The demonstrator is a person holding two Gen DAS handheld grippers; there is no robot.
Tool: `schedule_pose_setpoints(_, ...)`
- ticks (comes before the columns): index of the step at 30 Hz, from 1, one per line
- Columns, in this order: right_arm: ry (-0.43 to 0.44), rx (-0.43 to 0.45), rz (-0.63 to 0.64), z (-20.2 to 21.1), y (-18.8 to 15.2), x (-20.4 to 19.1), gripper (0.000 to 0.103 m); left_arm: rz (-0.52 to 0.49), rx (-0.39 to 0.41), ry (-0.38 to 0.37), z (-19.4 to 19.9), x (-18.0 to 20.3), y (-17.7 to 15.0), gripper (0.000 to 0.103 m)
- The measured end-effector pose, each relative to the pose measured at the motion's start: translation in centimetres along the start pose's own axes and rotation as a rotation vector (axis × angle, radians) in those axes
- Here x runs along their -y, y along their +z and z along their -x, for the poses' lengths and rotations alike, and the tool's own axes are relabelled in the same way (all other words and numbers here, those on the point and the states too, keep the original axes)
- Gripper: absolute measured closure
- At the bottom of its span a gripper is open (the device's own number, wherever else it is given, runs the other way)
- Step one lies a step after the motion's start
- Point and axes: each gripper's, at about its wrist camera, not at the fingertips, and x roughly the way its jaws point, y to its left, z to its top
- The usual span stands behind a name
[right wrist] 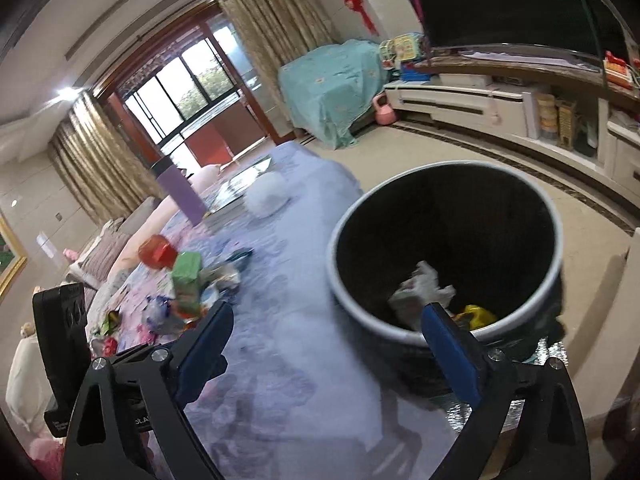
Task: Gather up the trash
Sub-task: 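Move both open tools back over the trash on the table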
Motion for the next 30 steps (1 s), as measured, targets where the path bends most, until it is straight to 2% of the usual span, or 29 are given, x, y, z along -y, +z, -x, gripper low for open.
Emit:
schedule_pose_setpoints(13,0.061,-0.067,0.098,-3.0,-2.5,-6.4,0.007,0.085,0.034,0.073,3.8,-6.2,-2.8,0.041)
schedule_pose_setpoints(30,0.12,-0.144,0.154,-6.8,-4.6,-11.3,0.007,0.263,0.047,0.19,6.4,-14.2,-5.9,0.041)
